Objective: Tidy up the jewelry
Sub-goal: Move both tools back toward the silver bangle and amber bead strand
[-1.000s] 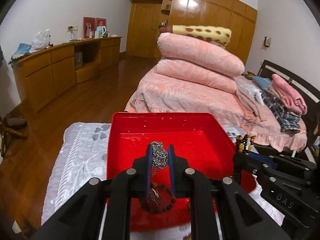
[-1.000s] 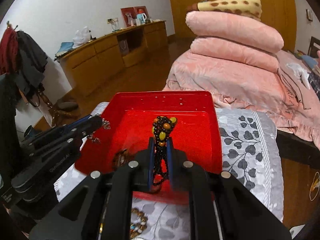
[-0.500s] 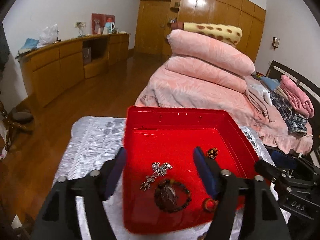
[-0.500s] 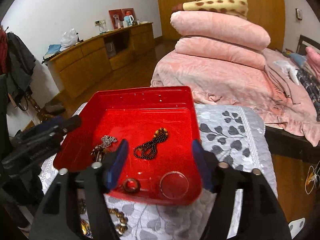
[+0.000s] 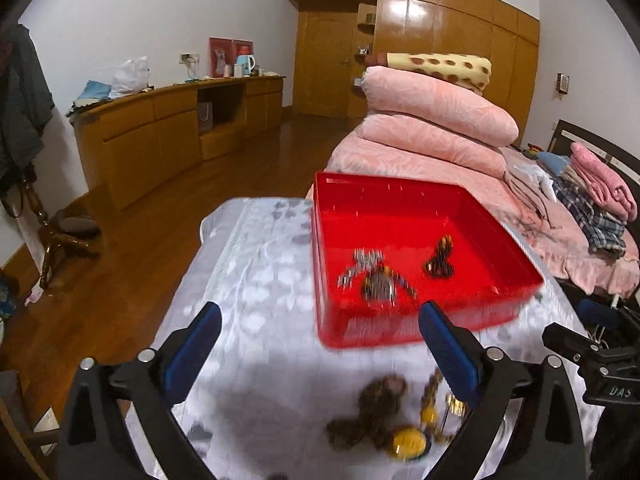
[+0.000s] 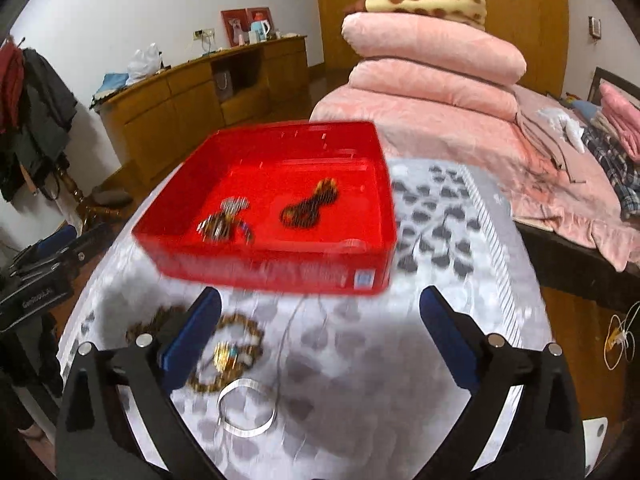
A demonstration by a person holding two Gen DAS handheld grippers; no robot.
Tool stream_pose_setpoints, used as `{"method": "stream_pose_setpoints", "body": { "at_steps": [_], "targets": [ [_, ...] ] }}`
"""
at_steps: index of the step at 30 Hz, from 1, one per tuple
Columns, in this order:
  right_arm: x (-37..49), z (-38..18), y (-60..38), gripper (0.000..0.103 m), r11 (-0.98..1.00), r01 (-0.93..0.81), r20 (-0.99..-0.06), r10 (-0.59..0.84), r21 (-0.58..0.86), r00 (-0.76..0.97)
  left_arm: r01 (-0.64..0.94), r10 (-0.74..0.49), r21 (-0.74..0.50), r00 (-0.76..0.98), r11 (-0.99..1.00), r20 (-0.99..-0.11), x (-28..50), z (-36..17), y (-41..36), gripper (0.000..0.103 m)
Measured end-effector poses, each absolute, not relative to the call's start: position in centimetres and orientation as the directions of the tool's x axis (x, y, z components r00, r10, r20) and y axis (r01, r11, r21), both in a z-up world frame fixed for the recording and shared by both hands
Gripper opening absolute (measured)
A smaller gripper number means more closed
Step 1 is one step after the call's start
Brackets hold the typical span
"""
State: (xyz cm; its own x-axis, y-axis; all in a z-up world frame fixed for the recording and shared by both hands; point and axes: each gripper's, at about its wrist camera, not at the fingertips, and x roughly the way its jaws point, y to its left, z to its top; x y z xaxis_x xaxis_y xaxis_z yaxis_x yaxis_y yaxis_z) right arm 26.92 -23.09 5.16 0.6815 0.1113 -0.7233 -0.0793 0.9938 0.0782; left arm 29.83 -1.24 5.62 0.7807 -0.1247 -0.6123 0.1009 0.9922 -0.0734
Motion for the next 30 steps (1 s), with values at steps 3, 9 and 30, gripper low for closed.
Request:
{"method": "stream_pose_setpoints", "body": {
  "at_steps": [3, 9, 30],
  "targets": [
    [25.2, 4.0, -22.4, 0.097, 0.992, -0.095, -0.738, 0.128, 0.086, 0.663, 0.107, -0.136, -0.083, 0.758, 0.991, -0.638, 28.5, 4.7, -0.9, 0.097],
    [23.0, 1.5, -21.3, 0.097, 0.990, -0.103, -0.779, 0.137, 0.094, 0.612, 0.085, -0.120, -0.085, 0.737, 0.993, -0.665, 26.1, 2.6, -0.2, 0.097],
    [20.7, -0.5, -19.0, 0.097, 0.985, -0.136, -0.803, 0.166, 0.107, 0.573, 0.107, -0.087, -0.022, 0.652, 0.994, -0.753, 22.6, -1.1, -0.3, 0.097]
  ]
}}
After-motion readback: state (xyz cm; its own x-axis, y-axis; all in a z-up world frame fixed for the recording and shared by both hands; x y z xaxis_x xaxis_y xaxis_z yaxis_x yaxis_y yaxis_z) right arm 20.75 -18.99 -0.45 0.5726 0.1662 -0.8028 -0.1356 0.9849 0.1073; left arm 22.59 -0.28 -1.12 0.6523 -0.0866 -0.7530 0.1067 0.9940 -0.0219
